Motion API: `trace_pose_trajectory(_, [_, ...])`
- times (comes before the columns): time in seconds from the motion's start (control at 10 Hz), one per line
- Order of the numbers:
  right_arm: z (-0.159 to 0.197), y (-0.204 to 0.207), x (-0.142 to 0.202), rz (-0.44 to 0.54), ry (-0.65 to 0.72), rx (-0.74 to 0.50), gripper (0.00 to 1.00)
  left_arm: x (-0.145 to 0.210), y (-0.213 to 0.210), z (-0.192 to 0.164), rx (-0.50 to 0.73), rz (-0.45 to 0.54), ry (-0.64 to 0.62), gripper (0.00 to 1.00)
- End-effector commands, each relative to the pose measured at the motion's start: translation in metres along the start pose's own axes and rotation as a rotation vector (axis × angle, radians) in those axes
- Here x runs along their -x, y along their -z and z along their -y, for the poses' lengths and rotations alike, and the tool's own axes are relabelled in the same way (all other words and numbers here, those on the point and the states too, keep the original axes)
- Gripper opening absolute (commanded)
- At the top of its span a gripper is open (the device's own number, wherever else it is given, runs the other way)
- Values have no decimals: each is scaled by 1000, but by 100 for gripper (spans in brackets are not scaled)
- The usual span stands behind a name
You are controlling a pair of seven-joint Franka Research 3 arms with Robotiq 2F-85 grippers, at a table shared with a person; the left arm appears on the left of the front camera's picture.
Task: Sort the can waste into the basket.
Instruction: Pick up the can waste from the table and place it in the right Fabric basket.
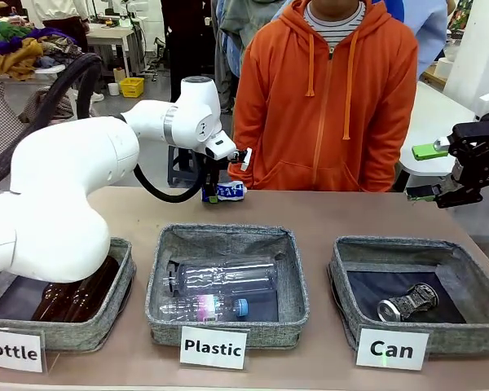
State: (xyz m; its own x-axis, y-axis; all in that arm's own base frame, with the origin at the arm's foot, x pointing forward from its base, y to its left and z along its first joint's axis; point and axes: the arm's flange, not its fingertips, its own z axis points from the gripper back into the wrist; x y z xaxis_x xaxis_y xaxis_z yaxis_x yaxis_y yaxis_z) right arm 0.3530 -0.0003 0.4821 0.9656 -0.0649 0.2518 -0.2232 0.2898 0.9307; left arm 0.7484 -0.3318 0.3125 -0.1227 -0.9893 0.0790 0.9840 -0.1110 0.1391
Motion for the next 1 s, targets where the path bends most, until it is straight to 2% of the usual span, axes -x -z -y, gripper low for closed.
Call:
trace_pose_trajectory(0.0, [-2,1,0,16,3,-22,100,-24,5,-74,1,-49,-8,5])
trace_pose_trajectory(0.1, [-2,1,0,16,3,-22,100,-23,4,-71,-5,-51,-3,0])
trace_pose_trajectory(0.3, [-2,1,0,16,3,-22,100,-20,-11,-54,-12,-53,33,0])
trace_pose_trajectory(0.4, [-2,1,0,16,3,-22,100,-18,-34,-31,11,-31,116,0])
trace_pose_trajectory(0.5, [-2,1,0,16,3,-22,100,-12,-71,10,52,-18,227,0])
trace_pose_trajectory(0.7, [-2,1,0,16,3,-22,100,4,-142,90,107,-41,339,0])
trace_pose_trajectory(0.9, [-2,1,0,16,3,-22,100,33,-194,167,74,-11,308,0])
